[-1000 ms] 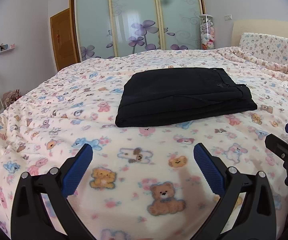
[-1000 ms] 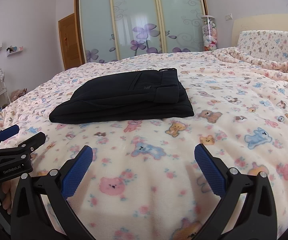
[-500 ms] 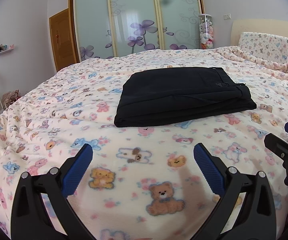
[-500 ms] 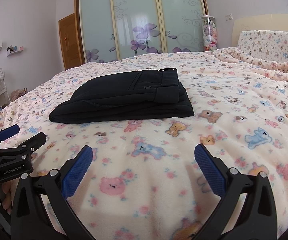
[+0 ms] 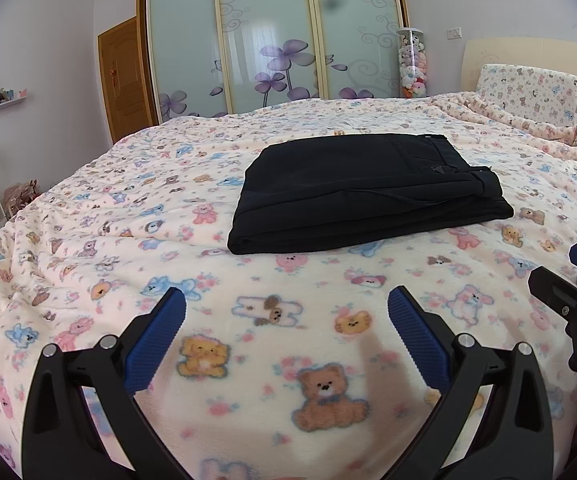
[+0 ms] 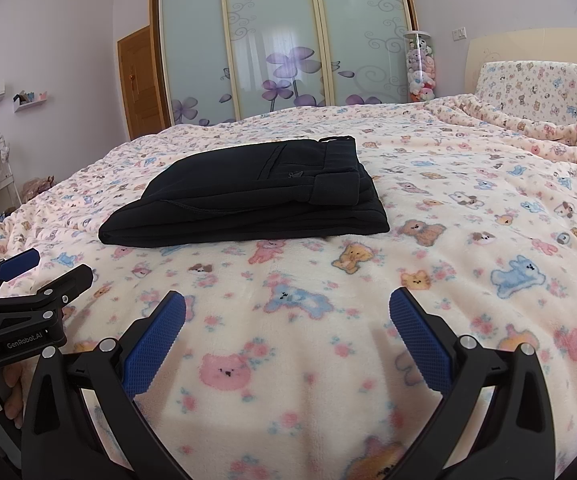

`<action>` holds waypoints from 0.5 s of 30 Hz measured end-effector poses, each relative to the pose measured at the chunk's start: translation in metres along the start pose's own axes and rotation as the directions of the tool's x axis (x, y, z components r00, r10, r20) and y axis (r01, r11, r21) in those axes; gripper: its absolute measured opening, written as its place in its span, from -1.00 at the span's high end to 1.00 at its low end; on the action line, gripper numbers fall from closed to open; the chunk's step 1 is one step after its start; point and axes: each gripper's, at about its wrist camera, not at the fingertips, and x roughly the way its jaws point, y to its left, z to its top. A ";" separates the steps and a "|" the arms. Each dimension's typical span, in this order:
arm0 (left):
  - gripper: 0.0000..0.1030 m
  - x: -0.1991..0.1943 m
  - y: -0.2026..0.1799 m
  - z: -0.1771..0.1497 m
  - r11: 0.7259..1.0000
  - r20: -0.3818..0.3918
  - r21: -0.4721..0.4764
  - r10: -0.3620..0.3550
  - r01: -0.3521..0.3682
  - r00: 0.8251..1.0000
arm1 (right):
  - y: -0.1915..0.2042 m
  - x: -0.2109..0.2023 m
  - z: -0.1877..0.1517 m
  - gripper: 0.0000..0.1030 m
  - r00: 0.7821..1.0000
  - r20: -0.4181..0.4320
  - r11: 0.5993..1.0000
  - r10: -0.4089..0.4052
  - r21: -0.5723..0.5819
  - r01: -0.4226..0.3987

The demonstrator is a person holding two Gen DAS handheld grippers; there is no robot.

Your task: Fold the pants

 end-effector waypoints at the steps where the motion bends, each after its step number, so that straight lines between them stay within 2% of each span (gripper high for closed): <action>1: -0.97 0.000 0.000 0.000 1.000 -0.001 0.000 0.000 0.000 1.000 | 0.000 0.000 0.000 -0.97 1.000 0.000 1.000 0.000 0.000 0.000; 15: -0.97 0.001 0.002 0.001 1.000 0.000 -0.002 -0.002 0.002 1.000 | 0.001 0.000 0.000 -0.97 1.000 -0.001 1.000 -0.001 0.000 0.001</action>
